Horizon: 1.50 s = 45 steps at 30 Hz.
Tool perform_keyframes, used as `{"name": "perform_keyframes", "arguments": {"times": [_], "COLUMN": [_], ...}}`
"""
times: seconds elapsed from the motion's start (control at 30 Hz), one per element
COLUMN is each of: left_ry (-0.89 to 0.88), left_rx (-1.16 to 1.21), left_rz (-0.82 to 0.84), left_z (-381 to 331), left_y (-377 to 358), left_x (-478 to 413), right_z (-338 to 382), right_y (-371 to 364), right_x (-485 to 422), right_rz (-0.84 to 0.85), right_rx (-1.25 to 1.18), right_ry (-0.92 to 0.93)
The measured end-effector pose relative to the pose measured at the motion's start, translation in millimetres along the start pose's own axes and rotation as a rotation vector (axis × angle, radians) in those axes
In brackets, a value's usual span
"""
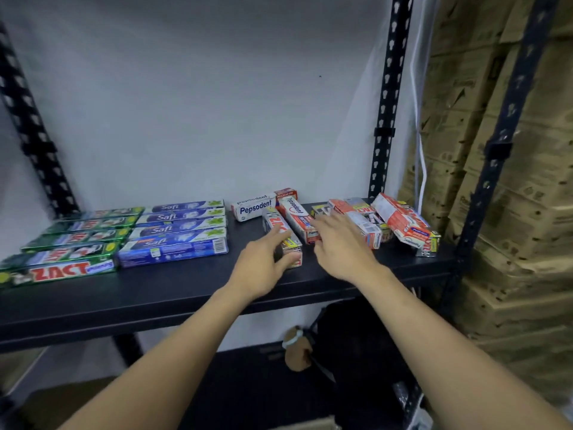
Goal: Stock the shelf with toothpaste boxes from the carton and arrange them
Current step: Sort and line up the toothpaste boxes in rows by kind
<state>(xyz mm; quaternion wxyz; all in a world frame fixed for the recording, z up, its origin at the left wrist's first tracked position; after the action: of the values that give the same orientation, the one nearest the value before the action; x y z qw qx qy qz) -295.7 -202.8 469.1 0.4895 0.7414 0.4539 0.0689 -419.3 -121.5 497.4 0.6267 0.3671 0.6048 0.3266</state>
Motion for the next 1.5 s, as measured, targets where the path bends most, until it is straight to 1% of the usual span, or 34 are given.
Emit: {"name": "perform_keyframes", "arguments": {"times": [0.1,0.17,0.2,0.47,0.6,0.73,0.87,0.93,1.03,1.1,1.2,1.27,1.33,1.4,1.5], "left_ry": [0.003,0.01,0.008,0.08,0.096,0.075,0.01,-0.016,-0.036,-0.037,0.081,0.154,0.174,0.195,0.229], "left_rx": [0.079,0.126,0.148,0.198,0.186,0.176,0.157,0.063,-0.157,-0.24,-0.345,-0.418,-0.481,-0.481,-0.443], "left_rz": [0.05,0.083,0.093,0.099,0.156,0.207,0.244,0.204,0.0,-0.139,-0.272,-0.277,-0.239,-0.192,-0.165], "left_z": [9,12,13,22,16,5,-5,-1,24,48,98,128,147,158,166], "left_y": [7,12,13,10,3,-7,-7,10,54,82,117,128,125,116,110], "left_x": [7,11,12,11,7,6,11,12,10,6,-1,-2,-1,0,-1], "right_z": [8,6,5,-4,-6,-4,-5,-6,-5,-1,17,30,39,41,40], "right_y": [-26,-34,-34,3,24,37,38,37,37,39,36,29,20,10,-13], "right_x": [-11,-11,-9,17,29,33,33,32,26,18,-3,-23,-46,-73,-115], "right_rz": [0.201,0.27,0.275,0.091,-0.017,-0.035,0.016,0.054,0.079,0.066,0.031,0.002,-0.008,0.013,0.092], "right_rx": [0.042,0.042,0.034,-0.019,-0.135,-0.144,-0.156,-0.167,-0.173,-0.161,-0.169,-0.183,-0.229,-0.249,-0.174], "right_ry": [-0.002,-0.02,-0.027,-0.08,-0.121,-0.151,-0.176,-0.185,-0.186,-0.164,-0.101,-0.046,0.004,0.024,0.021]}}
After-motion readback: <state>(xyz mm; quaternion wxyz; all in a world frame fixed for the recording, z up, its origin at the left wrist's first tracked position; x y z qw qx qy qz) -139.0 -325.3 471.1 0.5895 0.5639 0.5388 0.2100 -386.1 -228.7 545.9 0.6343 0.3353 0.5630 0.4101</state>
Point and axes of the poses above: each hand's wrist, its own x-axis away from the middle knuckle, its own y-axis out of the back of the hand, z = x × y, the point moved 9 cm from there along -x, towards the middle knuckle, and after that the axes turned 10 degrees about y, right-handed, at the moved point
